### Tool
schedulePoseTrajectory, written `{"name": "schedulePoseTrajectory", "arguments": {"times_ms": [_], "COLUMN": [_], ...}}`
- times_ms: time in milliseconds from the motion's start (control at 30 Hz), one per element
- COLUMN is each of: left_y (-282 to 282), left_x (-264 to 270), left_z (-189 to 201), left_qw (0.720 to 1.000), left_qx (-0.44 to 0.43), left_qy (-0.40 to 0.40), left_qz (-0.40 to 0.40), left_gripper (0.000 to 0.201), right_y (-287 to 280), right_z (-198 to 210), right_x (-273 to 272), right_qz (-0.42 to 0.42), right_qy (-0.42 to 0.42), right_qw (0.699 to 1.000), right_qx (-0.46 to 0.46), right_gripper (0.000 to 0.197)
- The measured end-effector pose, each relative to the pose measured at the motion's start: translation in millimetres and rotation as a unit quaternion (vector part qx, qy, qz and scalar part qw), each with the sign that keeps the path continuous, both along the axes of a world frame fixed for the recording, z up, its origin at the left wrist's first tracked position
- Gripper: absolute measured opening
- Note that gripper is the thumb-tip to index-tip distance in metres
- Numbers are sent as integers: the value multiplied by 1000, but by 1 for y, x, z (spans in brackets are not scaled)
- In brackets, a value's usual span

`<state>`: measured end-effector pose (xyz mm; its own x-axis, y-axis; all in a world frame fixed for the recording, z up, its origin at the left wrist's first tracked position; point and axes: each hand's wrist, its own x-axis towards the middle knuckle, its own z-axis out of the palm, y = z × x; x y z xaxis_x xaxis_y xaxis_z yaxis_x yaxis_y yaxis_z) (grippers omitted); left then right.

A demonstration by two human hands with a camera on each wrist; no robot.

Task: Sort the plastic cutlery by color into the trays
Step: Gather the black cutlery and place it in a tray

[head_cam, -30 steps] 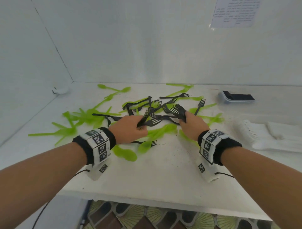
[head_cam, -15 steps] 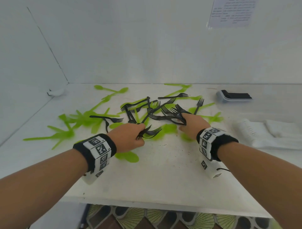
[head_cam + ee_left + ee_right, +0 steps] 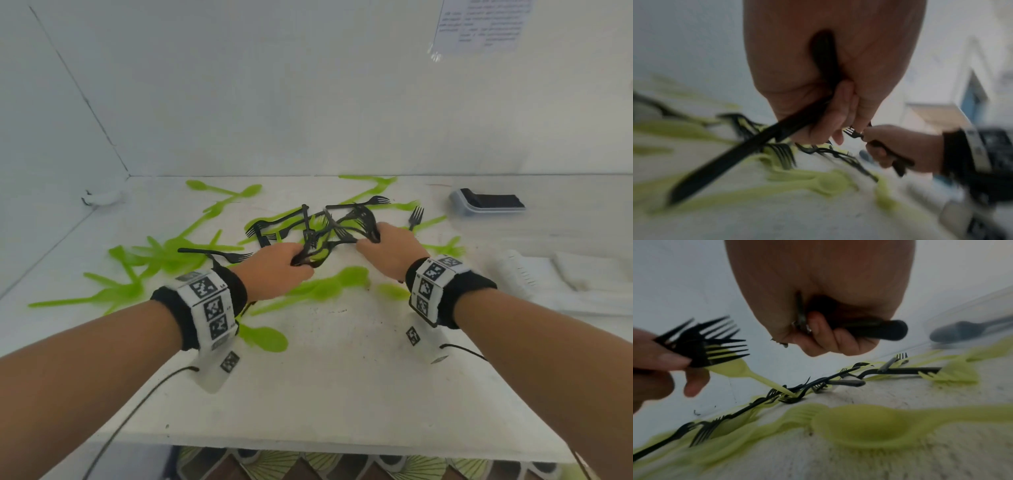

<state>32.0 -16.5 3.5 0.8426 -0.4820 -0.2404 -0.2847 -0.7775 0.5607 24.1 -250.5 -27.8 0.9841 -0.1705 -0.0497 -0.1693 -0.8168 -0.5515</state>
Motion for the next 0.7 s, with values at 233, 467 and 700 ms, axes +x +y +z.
{"name": "schedulePoseTrajectory", "arguments": {"times_ms": [233,467,700], "left_y": [-34,-76,-96], "left_x": [2,-11,6], "left_z": [14,18,12], "left_qw": [842,809,814], "left_qx": [-267,-261,-282], "left_qy": [425,487,416], "left_qz": [199,201,291], "left_gripper": [18,25,30], "right_y": [-23,-61,-60], "right_z": [-2,-14,-15], "right_x": [10,32,59], "right_qz": [-78,-92,77], "right_qy": [-1,31,52], "right_qw": [996,995,994], "right_qx": [37,18,-65], "right_gripper": [35,22,22]}}
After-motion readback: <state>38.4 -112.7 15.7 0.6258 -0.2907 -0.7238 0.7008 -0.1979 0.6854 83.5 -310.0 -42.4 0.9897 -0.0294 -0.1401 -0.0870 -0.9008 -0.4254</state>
